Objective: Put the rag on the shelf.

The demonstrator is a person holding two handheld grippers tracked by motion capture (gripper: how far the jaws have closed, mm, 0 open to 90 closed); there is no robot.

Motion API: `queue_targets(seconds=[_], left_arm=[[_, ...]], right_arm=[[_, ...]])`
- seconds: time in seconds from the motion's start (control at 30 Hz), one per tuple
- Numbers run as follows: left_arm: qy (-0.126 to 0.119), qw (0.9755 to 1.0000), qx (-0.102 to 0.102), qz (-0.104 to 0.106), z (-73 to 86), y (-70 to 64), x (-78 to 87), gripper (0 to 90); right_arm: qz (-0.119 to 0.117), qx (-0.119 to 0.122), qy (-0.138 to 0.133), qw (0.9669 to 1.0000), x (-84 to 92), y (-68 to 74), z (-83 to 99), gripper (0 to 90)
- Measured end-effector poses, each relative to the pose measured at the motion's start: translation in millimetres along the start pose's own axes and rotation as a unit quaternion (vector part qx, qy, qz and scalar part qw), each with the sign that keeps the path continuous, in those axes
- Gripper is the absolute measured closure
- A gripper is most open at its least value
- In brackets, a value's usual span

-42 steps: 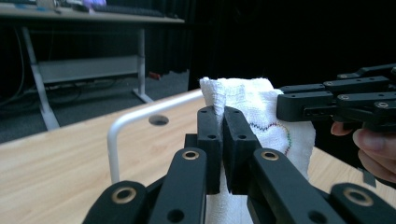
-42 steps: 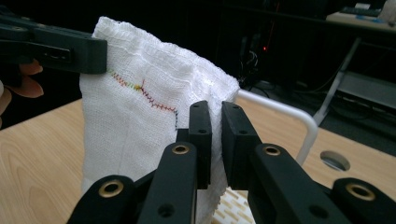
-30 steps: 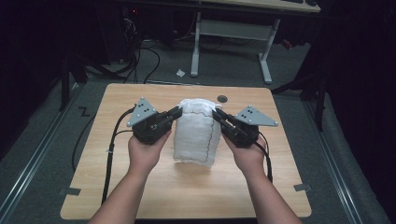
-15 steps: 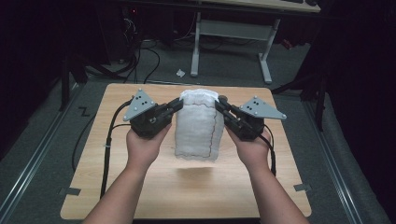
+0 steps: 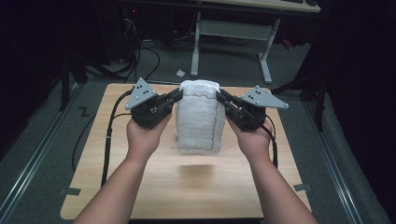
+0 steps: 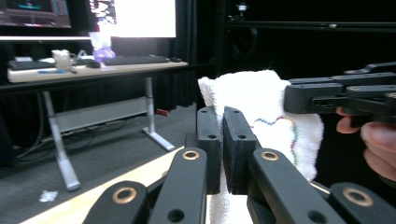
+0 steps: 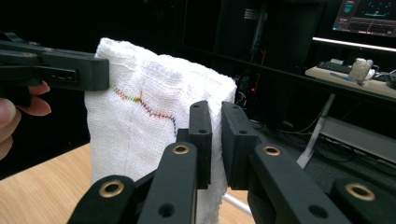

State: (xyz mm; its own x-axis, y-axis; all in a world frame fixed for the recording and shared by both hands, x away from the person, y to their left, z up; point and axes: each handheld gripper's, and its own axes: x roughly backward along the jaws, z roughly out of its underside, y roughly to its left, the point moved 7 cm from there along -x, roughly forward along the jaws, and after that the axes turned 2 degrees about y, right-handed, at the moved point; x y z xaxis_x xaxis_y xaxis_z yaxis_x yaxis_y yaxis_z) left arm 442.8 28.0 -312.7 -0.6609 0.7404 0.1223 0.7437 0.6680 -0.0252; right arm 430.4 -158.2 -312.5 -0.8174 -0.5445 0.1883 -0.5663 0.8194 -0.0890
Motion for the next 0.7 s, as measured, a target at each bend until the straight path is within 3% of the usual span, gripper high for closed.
queue_targets(seconds=[0.1, 0.4, 0.7], left_arm=[[0.002, 0.9999, 0.011, 0.002, -2.1, 6.5, -4.0, 86.8], [-0.004, 0.9999, 0.001, -0.012, -13.0, 17.4, -14.1, 86.8], [-0.015, 0.9997, 0.009, -0.016, -23.4, 30.1, -26.6, 86.7]], right_arm=[[0.000, -0.005, 0.001, 1.0000, -5.9, -3.3, -2.0, 83.6], [0.010, -0.001, -0.002, 0.9999, -17.6, -12.3, -10.7, 83.7], [0.026, 0.003, -0.002, 0.9997, -35.6, -27.8, -26.8, 83.7]])
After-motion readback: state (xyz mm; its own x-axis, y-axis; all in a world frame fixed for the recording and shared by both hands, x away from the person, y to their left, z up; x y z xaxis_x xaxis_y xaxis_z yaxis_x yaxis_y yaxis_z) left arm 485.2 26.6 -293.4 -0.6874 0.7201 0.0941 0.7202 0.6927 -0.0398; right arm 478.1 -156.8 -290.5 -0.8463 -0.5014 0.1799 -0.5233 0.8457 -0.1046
